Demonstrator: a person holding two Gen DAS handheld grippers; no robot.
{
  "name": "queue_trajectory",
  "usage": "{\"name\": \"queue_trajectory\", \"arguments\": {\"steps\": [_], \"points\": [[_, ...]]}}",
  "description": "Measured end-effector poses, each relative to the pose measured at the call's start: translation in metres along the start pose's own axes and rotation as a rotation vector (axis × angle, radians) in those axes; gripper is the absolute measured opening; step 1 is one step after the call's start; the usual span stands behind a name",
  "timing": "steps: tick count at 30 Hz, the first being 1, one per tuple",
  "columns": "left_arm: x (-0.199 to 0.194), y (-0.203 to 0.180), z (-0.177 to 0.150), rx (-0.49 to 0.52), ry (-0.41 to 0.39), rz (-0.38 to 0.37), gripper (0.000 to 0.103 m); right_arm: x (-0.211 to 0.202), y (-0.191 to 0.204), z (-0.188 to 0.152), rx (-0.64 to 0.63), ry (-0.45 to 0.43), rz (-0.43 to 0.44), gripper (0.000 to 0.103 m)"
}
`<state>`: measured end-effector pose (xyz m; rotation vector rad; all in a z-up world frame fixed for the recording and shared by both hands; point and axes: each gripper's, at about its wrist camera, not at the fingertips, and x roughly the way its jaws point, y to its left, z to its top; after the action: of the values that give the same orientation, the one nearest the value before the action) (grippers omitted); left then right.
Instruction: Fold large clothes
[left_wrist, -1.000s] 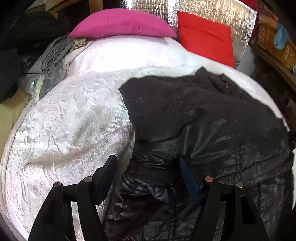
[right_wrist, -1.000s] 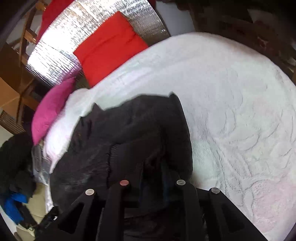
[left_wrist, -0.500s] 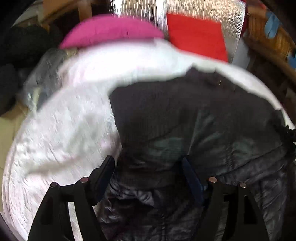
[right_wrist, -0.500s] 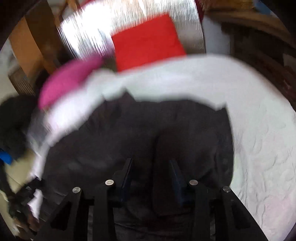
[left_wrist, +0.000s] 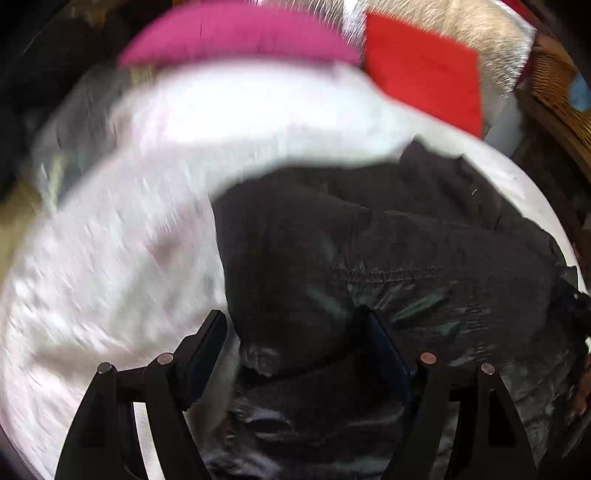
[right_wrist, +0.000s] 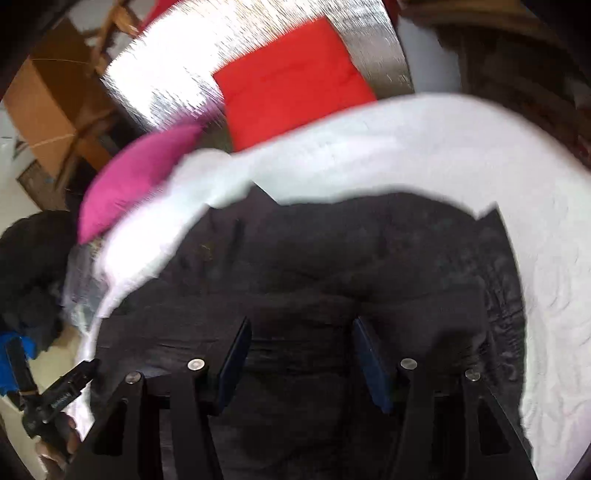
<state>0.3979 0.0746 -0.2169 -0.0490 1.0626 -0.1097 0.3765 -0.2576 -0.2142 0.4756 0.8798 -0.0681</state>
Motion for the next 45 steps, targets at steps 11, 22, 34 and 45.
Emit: {"name": "queue_trajectory", "arguments": {"steps": [11, 22, 34, 45], "points": [[-0.029, -0.026, -0.036, 0.143, -0.02, 0.036, 0.078, -0.052, 0.02, -0.033, -0.124, 0.094, 0.093, 0.059], [-0.052, -0.034, -0.074, 0.173, -0.033, 0.082, 0.078, -0.088, -0.005, -0.07, -0.07, 0.129, 0.051, 0.043], [-0.1, 0.0, -0.098, 0.047, -0.151, 0.04, 0.078, -0.152, -0.061, -0.067, 0.143, -0.014, 0.163, 0.062], [-0.056, 0.079, -0.07, -0.286, -0.029, -0.18, 0.08, -0.082, -0.105, -0.04, 0.261, 0.025, 0.081, 0.075]]}}
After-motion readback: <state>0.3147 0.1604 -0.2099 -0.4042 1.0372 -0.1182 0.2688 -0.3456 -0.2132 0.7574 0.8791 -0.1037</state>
